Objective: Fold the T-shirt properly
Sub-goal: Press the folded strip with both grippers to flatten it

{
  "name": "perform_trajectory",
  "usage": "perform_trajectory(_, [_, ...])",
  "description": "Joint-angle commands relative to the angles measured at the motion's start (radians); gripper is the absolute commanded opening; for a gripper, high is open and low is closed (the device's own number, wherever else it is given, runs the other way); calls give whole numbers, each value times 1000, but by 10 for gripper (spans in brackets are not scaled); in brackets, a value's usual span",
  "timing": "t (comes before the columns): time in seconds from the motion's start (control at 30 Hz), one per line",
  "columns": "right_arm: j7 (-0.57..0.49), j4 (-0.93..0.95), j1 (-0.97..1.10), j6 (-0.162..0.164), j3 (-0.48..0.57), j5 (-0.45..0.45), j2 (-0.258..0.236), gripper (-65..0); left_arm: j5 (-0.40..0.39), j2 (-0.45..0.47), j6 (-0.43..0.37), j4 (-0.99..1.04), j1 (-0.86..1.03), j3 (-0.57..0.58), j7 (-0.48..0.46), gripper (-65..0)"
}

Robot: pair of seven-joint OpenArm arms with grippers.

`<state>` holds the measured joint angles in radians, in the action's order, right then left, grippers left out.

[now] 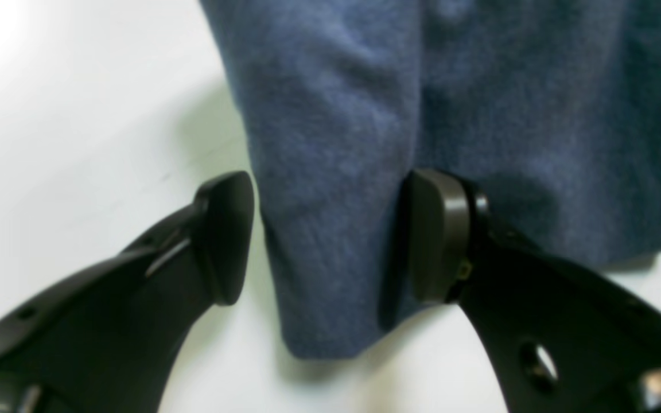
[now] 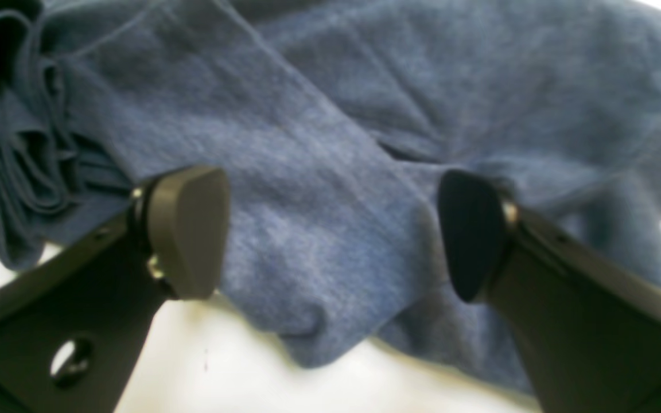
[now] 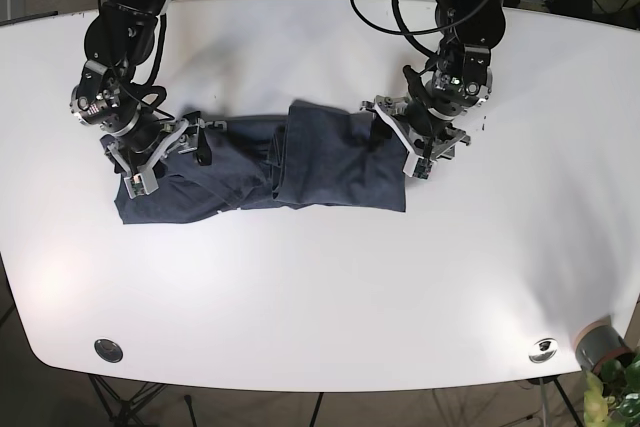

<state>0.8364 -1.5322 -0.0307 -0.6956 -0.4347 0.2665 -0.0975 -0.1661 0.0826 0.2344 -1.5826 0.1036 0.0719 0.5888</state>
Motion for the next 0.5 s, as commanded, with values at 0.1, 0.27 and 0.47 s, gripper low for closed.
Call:
perform_trajectory(0.1, [64,-141,-28,-3,-20,38,-9,-105,-3,4,0,-154,-12,-4,-23,-265])
perform_trajectory(0.27, [176,-152,-79,-3,-135,198,-23,-101,-3,-1,0,-212,-11,-2,-23,-265])
perform_trajectory(0.47, [337,20,-205,-3,-298,333,-106,-101,-3,-2,0,-164,-15,-1,-25,-265])
